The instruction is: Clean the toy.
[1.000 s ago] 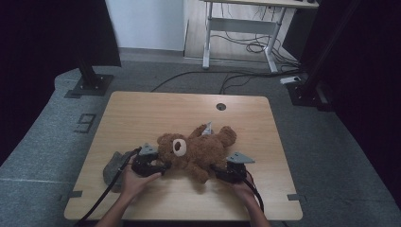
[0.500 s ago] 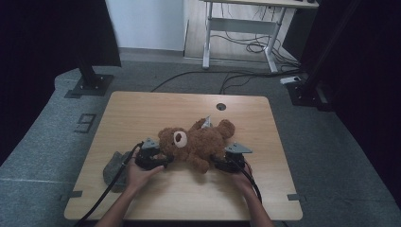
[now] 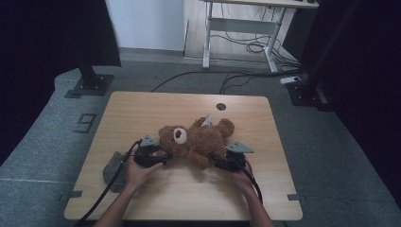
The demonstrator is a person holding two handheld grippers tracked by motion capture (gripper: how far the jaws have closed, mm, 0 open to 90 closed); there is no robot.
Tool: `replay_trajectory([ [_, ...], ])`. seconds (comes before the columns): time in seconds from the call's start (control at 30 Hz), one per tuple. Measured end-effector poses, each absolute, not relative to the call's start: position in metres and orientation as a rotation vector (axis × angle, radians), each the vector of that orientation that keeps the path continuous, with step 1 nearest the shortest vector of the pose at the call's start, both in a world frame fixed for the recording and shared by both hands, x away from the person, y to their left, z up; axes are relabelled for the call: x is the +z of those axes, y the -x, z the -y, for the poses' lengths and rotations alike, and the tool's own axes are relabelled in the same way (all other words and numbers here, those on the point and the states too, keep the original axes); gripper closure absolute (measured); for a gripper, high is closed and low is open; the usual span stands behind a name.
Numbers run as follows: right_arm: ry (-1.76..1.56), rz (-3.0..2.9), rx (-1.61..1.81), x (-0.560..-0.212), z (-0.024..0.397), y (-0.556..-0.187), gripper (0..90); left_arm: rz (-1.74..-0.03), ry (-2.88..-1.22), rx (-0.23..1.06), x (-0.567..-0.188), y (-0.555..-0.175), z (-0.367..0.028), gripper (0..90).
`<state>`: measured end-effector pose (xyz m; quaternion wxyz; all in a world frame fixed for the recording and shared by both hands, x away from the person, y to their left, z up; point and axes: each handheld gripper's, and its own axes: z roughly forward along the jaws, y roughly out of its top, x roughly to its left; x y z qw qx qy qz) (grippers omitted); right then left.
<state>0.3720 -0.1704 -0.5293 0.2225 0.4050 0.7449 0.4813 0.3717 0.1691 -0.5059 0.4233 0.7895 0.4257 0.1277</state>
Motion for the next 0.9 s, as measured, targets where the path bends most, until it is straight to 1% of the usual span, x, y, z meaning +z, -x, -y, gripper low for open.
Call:
replay_trajectory([
  [0.13, -1.105, -2.021, 1.389, -0.521, 0.175, -0.364, 25.3, -1.046, -1.954, 0.33, -0.495, -0.365, -0.175, 32.8],
  [0.27, -1.099, -1.989, 1.435, -0.513, 0.181, -0.356, 21.4, -1.024, -1.924, 0.345, -0.484, -0.355, -0.181, 32.4],
  [0.57, -1.062, -1.961, 1.489, -0.504, 0.19, -0.339, 20.4, -1.0, -1.91, 0.364, -0.477, -0.338, -0.193, 31.9],
  [0.9, -1.059, -1.934, 1.483, -0.504, 0.214, -0.322, 21.1, -1.009, -1.887, 0.369, -0.479, -0.323, -0.207, 32.1],
])
